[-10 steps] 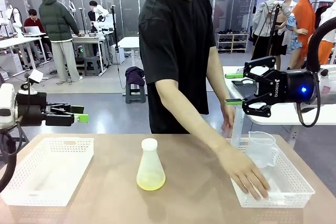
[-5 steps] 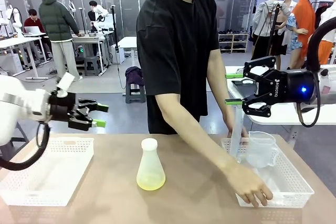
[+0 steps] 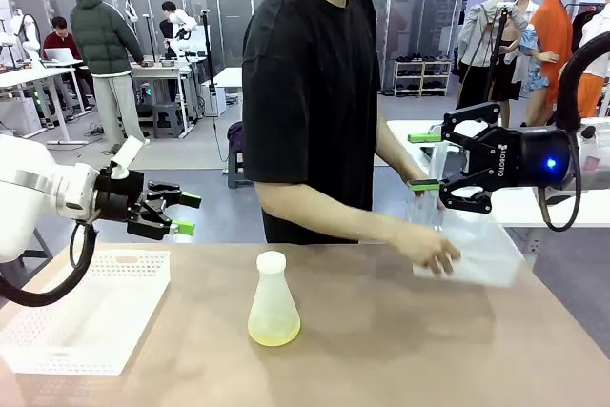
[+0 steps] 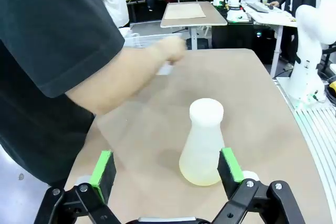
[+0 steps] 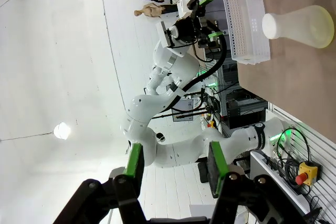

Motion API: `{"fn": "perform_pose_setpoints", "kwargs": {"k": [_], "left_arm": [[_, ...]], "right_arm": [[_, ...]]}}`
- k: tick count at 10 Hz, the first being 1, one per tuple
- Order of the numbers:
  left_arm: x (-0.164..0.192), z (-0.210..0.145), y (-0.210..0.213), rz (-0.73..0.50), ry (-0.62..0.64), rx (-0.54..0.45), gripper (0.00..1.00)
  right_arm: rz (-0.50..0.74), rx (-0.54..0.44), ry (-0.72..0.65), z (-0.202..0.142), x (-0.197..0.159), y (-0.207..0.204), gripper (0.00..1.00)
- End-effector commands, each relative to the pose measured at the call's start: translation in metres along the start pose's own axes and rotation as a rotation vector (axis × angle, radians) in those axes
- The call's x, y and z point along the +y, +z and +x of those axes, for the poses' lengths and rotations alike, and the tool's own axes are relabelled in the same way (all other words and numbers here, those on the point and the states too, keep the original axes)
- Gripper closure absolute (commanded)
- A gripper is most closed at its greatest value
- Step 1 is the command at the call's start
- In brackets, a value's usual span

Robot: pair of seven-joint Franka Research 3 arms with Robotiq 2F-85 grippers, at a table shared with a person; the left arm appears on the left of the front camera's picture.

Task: Prepare the solutions needed for the experiment.
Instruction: When the human places the Big flask in the center of the table, pick up the Big flask and place it in the left Organizing basket.

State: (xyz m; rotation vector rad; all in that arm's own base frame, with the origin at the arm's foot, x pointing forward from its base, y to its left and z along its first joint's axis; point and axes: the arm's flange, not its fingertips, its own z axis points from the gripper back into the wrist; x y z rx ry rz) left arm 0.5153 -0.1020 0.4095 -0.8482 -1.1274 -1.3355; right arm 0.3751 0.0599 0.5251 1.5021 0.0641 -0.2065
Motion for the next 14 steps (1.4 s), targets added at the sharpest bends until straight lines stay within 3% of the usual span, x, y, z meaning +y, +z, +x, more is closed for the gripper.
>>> {"fn": "perform_pose_setpoints", "kwargs": {"k": [1, 5, 9, 14], "left_arm": [[0.0, -0.005, -0.005, -0.012, 0.006, 0.003, 0.0], [0.042, 0.001, -0.064, -0.195, -0.207, -0.008, 0.0], [0.048, 0.008, -0.105, -0.413, -0.126, -0.141, 0.0], [0.046, -0.007, -0.154, -0.499, -0.097, -0.202, 0.0]], "right_arm": [[0.008, 0.001, 0.001, 0.0, 0.001, 0.0, 0.37], [0.008, 0.001, 0.001, 0.0, 0.001, 0.0, 0.37], [0.008, 0.001, 0.001, 0.0, 0.001, 0.0, 0.37], [0.008, 0.001, 0.001, 0.0, 0.001, 0.0, 0.37]]}}
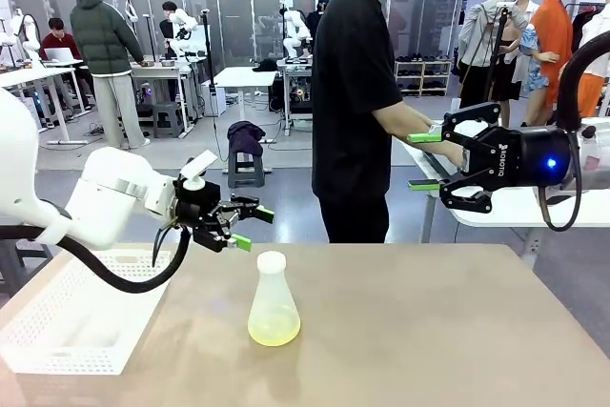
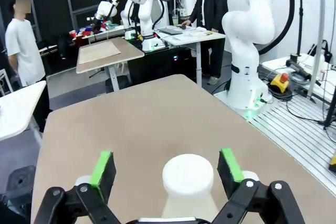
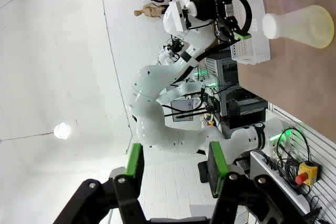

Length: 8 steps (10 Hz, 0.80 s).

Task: Prepare the solutions needed for the experiment.
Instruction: When the human places the Big flask in the center of the table, pick up the Big flask and place it in the left Organizing basket.

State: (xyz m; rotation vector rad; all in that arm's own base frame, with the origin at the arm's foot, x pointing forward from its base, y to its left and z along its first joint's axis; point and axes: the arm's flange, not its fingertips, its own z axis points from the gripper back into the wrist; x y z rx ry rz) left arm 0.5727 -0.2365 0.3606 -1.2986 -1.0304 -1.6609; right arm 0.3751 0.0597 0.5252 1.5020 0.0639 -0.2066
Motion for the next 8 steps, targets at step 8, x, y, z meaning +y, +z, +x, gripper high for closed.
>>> {"fn": "perform_pose_setpoints", "kwargs": {"k": [8], "left_arm": [[0.006, -0.015, -0.008, -0.012, 0.011, -0.009, 0.0]], "right_arm": [[0.008, 0.001, 0.001, 0.0, 0.001, 0.0, 0.37]]}}
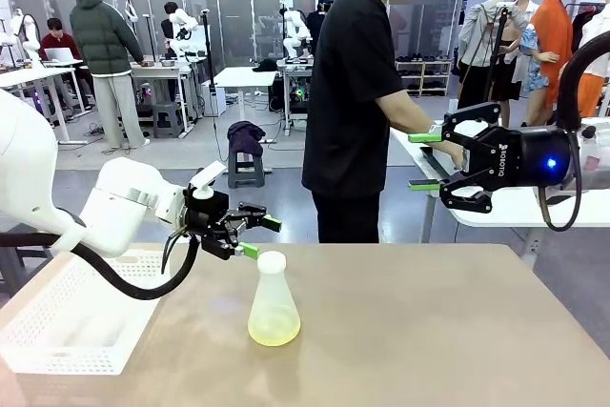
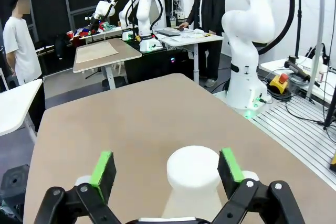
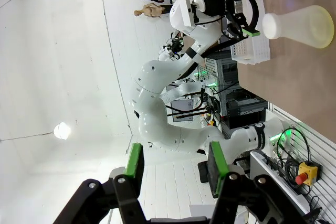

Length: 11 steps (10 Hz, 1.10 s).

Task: Prepare the solutions needed for the experiment.
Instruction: When the human places the Big flask in the center of the table, pick up the Big flask and place it in the left Organizing basket.

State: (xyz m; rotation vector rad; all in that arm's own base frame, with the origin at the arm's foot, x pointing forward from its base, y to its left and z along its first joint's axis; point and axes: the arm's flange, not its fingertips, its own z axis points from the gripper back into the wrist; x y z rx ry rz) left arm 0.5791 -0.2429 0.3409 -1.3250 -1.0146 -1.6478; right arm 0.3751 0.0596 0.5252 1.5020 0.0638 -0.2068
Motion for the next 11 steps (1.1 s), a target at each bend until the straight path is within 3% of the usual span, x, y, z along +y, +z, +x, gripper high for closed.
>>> {"fn": "perform_pose_setpoints", "kwargs": {"k": [1, 2, 5, 11], "left_arm": [[0.0, 0.0, 0.0, 0.0, 0.0, 0.0, 0.0], [0.006, -0.01, 0.008, -0.085, 0.021, -0.032, 0.0], [0.024, -0.032, 0.029, -0.145, 0.032, -0.122, 0.0], [0.027, -0.063, 0.0, -0.266, 0.071, -0.077, 0.0]], "right_arm": [[0.008, 0.001, 0.001, 0.0, 0.001, 0.0, 0.37], [0.008, 0.001, 0.001, 0.0, 0.001, 0.0, 0.37], [0.008, 0.001, 0.001, 0.0, 0.001, 0.0, 0.37], [0.008, 0.001, 0.001, 0.0, 0.001, 0.0, 0.37]]}}
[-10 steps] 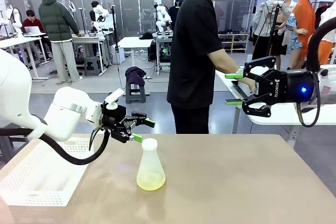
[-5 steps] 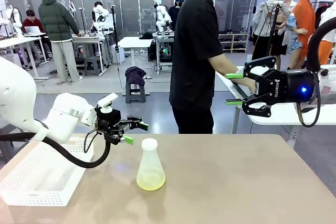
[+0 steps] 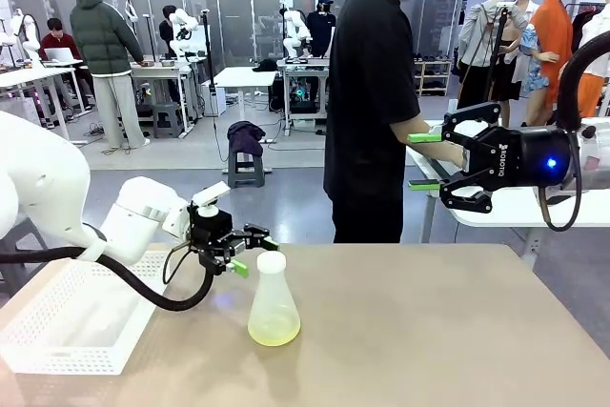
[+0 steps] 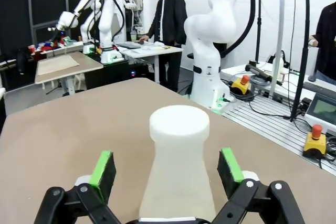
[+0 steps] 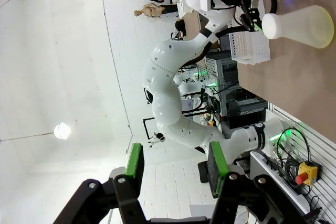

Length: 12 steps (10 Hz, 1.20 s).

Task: Prepare the solutions needed for the experiment.
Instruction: When the human places the Big flask in the center of the table, pick up the Big flask and place it in the left Organizing basket.

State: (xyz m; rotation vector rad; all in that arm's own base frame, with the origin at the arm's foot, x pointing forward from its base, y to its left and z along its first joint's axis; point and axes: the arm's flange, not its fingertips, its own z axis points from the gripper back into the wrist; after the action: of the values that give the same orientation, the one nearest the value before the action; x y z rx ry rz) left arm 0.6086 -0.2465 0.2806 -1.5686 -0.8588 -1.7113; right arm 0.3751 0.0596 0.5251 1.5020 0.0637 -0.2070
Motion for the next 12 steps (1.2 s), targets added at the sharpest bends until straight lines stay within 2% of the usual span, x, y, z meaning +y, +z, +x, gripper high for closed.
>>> {"fn": "perform_pose_setpoints", "kwargs": {"k": [1, 7, 12], "left_arm": [[0.005, -0.003, -0.002, -0.045, 0.041, 0.012, 0.0], [0.01, -0.025, -0.037, -0.14, 0.15, -0.041, 0.0], [0.016, -0.024, -0.048, -0.17, 0.124, -0.108, 0.0]], "right_arm": [[0.008, 0.001, 0.001, 0.0, 0.001, 0.0, 0.37], [0.008, 0.001, 0.001, 0.0, 0.001, 0.0, 0.37], [0.008, 0.001, 0.001, 0.0, 0.001, 0.0, 0.37]]}}
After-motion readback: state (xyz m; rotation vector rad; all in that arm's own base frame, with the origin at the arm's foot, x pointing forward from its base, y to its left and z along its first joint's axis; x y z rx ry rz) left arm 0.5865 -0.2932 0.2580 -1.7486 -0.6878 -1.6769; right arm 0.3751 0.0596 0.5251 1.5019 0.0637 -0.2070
